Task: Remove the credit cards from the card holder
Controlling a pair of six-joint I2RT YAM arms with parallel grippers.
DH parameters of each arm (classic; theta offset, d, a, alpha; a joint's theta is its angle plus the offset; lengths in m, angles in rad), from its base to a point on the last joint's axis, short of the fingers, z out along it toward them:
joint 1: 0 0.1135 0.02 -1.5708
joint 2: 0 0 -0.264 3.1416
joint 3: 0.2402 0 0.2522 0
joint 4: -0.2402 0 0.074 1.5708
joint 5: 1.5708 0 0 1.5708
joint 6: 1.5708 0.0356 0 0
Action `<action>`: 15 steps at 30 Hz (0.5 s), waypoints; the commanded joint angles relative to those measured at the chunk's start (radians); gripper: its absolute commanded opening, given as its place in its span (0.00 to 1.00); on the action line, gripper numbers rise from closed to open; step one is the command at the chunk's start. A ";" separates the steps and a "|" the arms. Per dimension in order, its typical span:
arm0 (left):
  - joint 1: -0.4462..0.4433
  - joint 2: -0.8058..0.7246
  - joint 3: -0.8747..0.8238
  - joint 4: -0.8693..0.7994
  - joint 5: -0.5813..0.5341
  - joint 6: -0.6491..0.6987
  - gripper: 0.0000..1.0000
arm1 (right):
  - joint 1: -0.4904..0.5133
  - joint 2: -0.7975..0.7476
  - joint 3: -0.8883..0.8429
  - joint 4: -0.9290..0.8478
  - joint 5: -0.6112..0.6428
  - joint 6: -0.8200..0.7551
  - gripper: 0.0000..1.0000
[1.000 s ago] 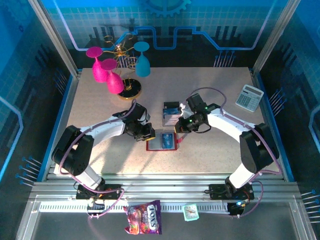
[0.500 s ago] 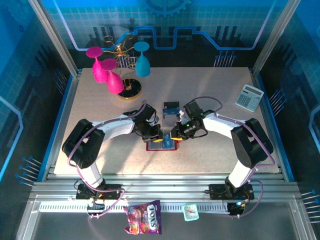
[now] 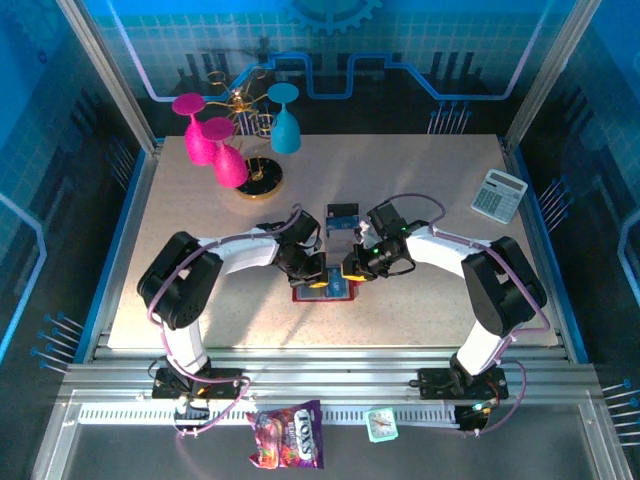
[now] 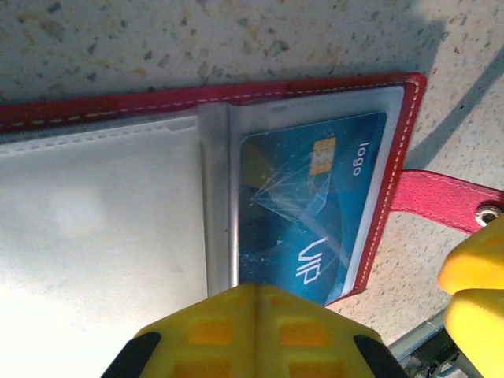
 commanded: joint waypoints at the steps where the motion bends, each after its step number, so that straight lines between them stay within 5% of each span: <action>1: -0.011 0.015 0.031 -0.054 -0.024 0.028 0.05 | 0.000 0.011 -0.018 0.005 0.004 0.008 0.23; 15: -0.012 0.047 0.056 -0.117 -0.050 0.057 0.05 | -0.005 0.037 -0.037 0.047 -0.033 0.030 0.27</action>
